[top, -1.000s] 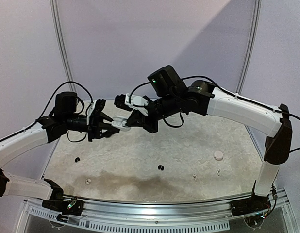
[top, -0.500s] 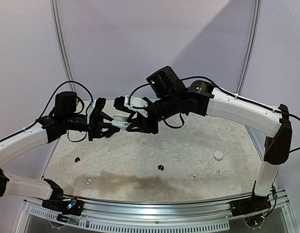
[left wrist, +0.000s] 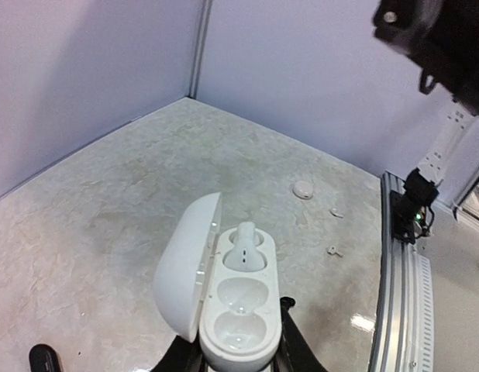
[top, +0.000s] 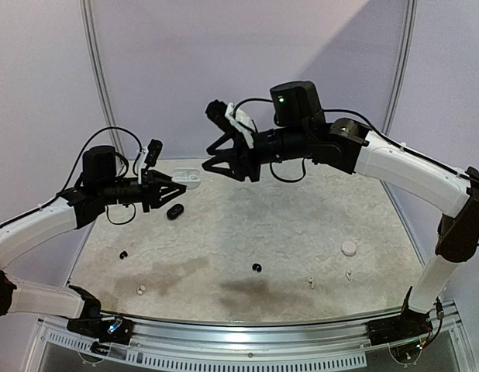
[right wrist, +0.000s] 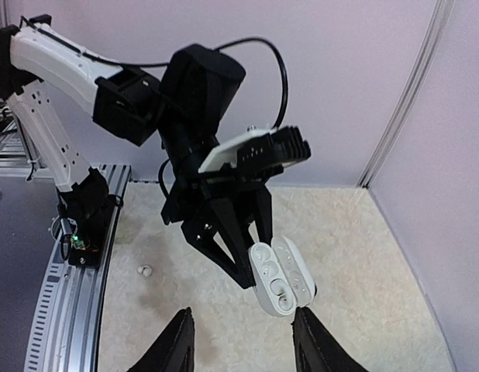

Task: Insert the wireless bluetooth earbuds into the charging case
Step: Move the left earbud to the center of the board.

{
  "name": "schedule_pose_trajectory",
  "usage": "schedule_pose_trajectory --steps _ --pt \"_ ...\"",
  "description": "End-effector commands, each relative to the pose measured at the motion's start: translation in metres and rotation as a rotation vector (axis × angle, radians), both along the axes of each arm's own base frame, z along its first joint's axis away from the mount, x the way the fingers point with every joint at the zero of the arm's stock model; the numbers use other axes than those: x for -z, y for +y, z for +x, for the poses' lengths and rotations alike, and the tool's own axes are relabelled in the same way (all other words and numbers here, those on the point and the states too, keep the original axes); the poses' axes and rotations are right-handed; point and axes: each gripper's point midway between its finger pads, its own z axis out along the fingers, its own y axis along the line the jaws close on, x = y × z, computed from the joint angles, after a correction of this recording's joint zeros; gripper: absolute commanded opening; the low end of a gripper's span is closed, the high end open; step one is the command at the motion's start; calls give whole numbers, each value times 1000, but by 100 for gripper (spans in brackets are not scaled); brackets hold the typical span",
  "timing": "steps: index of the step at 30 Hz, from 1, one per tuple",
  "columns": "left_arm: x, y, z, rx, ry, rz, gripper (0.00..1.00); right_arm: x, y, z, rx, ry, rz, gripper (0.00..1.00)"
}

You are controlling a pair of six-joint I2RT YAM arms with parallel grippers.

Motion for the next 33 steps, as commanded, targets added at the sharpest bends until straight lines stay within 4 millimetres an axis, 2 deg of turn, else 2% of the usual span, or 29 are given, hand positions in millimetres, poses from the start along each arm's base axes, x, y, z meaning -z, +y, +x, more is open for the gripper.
schedule_pose_trajectory --steps 1,6,9,10,12,13,14,16,17,20,21,24,27,28,30,33 --pt "0 31 27 -194 79 -25 0 -27 -2 5 -10 63 135 46" --pt "0 70 40 -361 129 2 0 3 20 29 51 134 131 55" --pt "0 102 45 -502 165 -17 0 43 42 43 80 236 81 59" --pt "0 112 45 -545 175 -23 0 51 50 45 91 246 61 59" --pt "3 135 46 -636 178 -13 0 90 73 49 113 286 -5 60" --pt "5 144 46 -672 175 -3 0 97 84 44 104 291 -18 60" --pt "7 151 45 -700 171 10 0 119 98 37 89 307 -49 61" --pt "11 159 44 -728 159 37 0 141 121 18 42 309 -75 64" --pt "13 160 43 -729 153 50 0 161 134 7 19 317 -97 64" --pt "14 161 39 -723 132 70 0 191 163 -21 -24 325 -123 70" --pt "15 160 38 -716 129 76 0 212 171 -29 -32 331 -149 73" --pt "21 160 33 -703 136 97 0 247 191 -50 -35 308 -163 76" --pt "27 157 28 -682 144 98 0 261 209 -69 -44 302 -143 77" --pt "28 155 26 -671 143 99 0 273 213 -75 -39 317 -152 77" --pt "30 154 23 -657 144 104 0 285 220 -86 -46 308 -158 78" --pt "32 153 21 -650 141 106 0 306 226 -88 -18 281 -162 78"
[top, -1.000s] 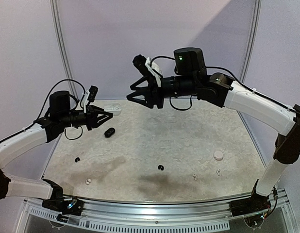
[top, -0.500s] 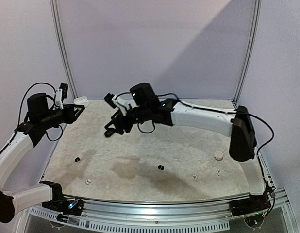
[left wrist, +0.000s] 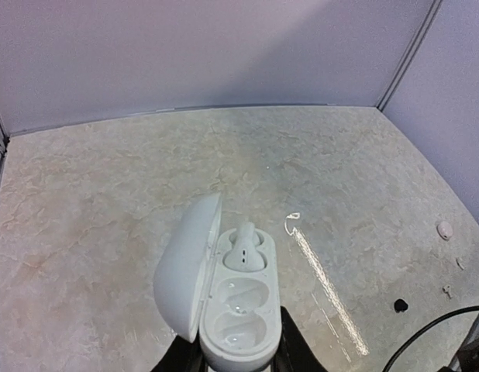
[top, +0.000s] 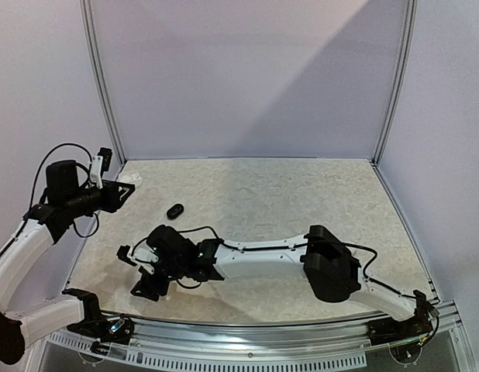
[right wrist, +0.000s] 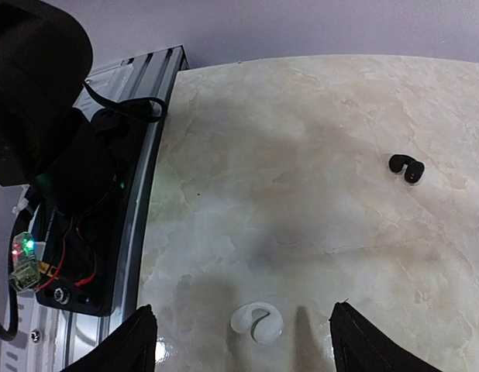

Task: Insert the wireless bluetooth earbuds into the charging case
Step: Move the left earbud to the center of the board.

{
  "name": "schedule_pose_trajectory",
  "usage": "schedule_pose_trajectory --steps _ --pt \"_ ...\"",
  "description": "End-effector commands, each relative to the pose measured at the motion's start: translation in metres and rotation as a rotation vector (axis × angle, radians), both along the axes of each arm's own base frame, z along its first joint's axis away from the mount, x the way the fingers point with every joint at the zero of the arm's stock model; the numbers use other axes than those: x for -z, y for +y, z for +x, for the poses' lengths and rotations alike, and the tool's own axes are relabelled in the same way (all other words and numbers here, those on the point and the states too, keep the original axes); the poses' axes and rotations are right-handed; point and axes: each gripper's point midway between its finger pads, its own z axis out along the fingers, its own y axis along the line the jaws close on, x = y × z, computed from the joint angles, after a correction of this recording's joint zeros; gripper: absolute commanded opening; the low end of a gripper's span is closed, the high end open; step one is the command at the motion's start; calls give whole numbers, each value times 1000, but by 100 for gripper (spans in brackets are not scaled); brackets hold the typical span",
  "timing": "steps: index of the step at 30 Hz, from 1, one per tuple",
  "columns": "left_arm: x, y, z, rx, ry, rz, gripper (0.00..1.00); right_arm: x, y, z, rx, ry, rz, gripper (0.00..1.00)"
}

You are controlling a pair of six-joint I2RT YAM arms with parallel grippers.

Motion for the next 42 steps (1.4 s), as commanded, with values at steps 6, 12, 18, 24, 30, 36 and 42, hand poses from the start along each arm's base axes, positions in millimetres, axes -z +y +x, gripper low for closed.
schedule_pose_trajectory --steps 6,12,18,24,30,36,42 --pt "6 -4 -12 38 3 -9 0 41 13 18 128 -91 -1 74" --pt "3 -3 -14 37 -8 -2 0 64 13 -5 75 -163 -45 68" --pt "3 -3 -17 38 -11 2 0 76 10 -15 76 -163 -77 52" --pt "2 -4 -17 43 -10 -2 0 77 3 -11 101 -180 -101 41" --pt "4 -3 -18 42 -7 4 0 70 -5 -9 131 -168 -106 30" --pt "1 -5 -20 59 -22 11 0 73 -27 11 220 -183 -157 27" --pt "1 -15 -27 131 -26 7 0 71 -87 48 428 -129 -203 25"
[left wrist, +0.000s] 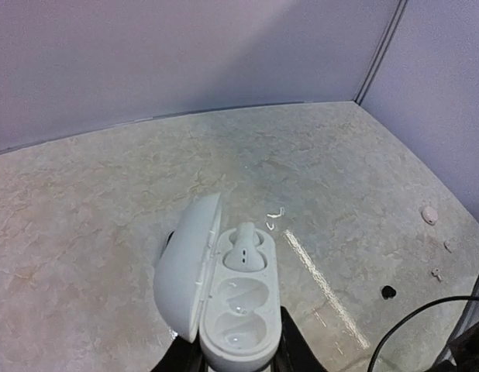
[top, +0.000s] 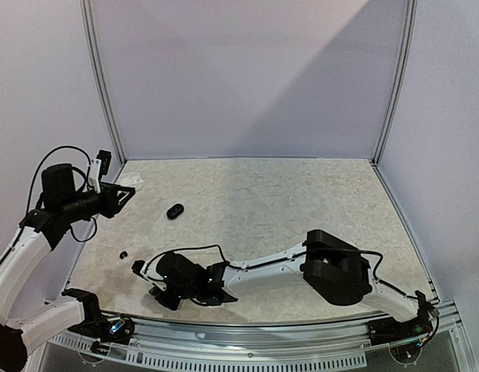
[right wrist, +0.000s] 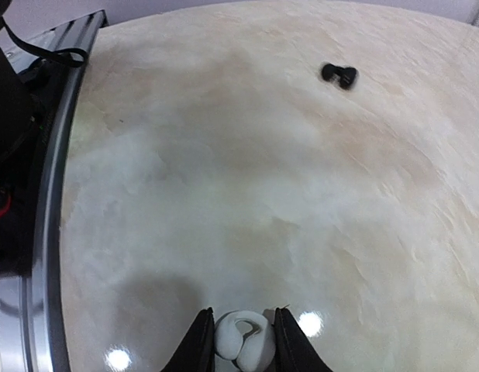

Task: Insert the wireless bluetooth earbuds into the charging case
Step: Move the left earbud to the center of the board.

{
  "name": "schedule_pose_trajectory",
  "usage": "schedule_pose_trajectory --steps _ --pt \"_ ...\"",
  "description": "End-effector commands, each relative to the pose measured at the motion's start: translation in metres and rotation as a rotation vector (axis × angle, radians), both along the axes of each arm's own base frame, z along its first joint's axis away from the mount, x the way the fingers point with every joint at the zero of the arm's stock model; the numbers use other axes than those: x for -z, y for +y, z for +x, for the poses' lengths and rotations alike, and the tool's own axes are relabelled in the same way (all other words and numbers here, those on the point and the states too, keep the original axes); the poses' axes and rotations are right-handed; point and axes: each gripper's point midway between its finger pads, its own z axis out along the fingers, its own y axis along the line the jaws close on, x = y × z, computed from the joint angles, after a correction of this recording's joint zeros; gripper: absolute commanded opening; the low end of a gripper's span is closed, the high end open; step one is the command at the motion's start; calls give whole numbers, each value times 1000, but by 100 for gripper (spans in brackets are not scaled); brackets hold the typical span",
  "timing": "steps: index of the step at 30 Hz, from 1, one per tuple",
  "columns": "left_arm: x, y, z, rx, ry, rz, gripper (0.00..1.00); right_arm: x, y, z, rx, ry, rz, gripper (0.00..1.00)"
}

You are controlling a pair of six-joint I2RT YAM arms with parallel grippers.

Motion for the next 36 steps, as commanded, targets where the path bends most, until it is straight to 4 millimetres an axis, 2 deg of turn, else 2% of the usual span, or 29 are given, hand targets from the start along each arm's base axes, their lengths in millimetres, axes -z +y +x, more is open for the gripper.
schedule_pose_trajectory --steps 1,2,6,10,13,17,23,28,32,36 --pt "7 -7 -10 64 11 1 0 27 -71 46 233 27 -143 25" --pt "7 -8 -11 72 8 2 0 22 -81 51 267 31 -131 25" --pt "8 -13 -13 102 0 -2 0 35 -128 58 382 71 -192 24" --pt "9 -19 -15 135 -4 -2 0 43 -174 57 501 103 -270 24" --pt "12 -25 -15 158 0 -4 0 55 -208 50 586 155 -337 25" --pt "15 -37 -21 207 16 -13 0 62 -235 38 673 245 -367 25" --pt "21 -53 -29 266 38 -19 0 55 -241 32 696 264 -387 35" --pt "21 -57 -29 275 38 -18 0 47 -231 32 669 286 -368 47" --pt "21 -58 -28 284 37 -9 0 27 -214 32 583 321 -361 60" --pt "24 -58 -29 287 44 -5 0 -14 -204 42 493 344 -347 71"
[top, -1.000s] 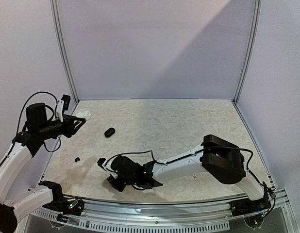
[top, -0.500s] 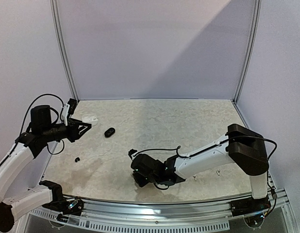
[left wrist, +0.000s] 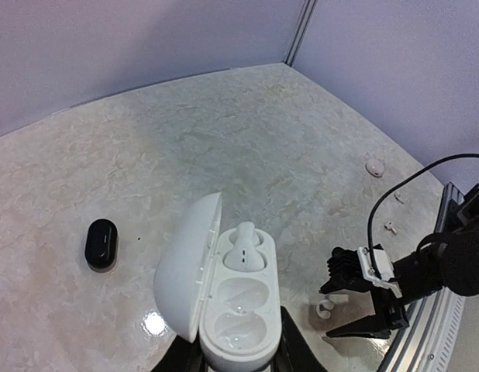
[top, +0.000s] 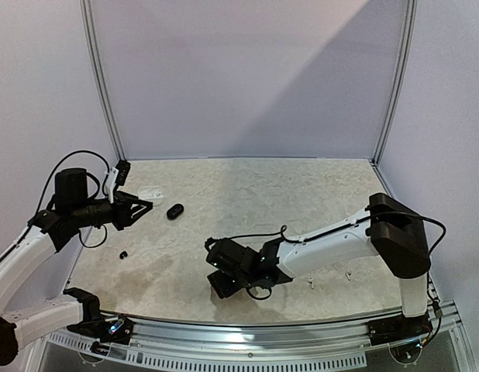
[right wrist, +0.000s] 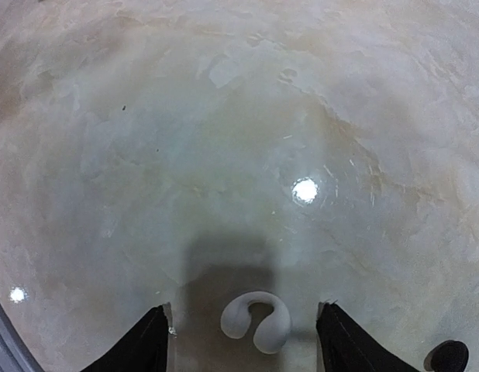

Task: Insert the wireless bluetooth earbuds into the charging case
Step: Move the left earbud to the center of the board, then pick up the left earbud from the center of the board.

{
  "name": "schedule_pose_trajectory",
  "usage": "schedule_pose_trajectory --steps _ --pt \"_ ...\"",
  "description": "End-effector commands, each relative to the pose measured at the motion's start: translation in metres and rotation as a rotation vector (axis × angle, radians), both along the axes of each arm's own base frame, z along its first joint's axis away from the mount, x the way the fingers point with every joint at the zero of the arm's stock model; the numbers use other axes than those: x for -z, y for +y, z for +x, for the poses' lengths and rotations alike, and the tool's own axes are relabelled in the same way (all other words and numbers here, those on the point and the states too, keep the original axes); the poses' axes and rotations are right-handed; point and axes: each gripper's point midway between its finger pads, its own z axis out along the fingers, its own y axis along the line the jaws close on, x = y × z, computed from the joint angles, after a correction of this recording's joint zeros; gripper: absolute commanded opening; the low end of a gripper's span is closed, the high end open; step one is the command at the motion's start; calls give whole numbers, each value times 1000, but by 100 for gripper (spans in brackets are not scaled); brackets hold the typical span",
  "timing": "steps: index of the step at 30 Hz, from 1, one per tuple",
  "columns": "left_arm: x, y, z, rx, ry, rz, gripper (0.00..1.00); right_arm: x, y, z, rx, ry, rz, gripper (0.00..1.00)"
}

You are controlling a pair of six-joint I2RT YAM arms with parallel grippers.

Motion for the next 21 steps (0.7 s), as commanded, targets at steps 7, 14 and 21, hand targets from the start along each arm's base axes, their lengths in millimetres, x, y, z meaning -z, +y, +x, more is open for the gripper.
schedule_pose_trajectory --steps 7,14,21 --pt "1 -5 -1 28 -23 5 0 -96 -7 13 -313 178 38 83" --pt "3 -5 0 24 -29 2 0 -97 -14 37 -419 196 49 47" --pt "6 -3 -1 22 -26 18 0 -54 0 38 -550 226 -39 34"
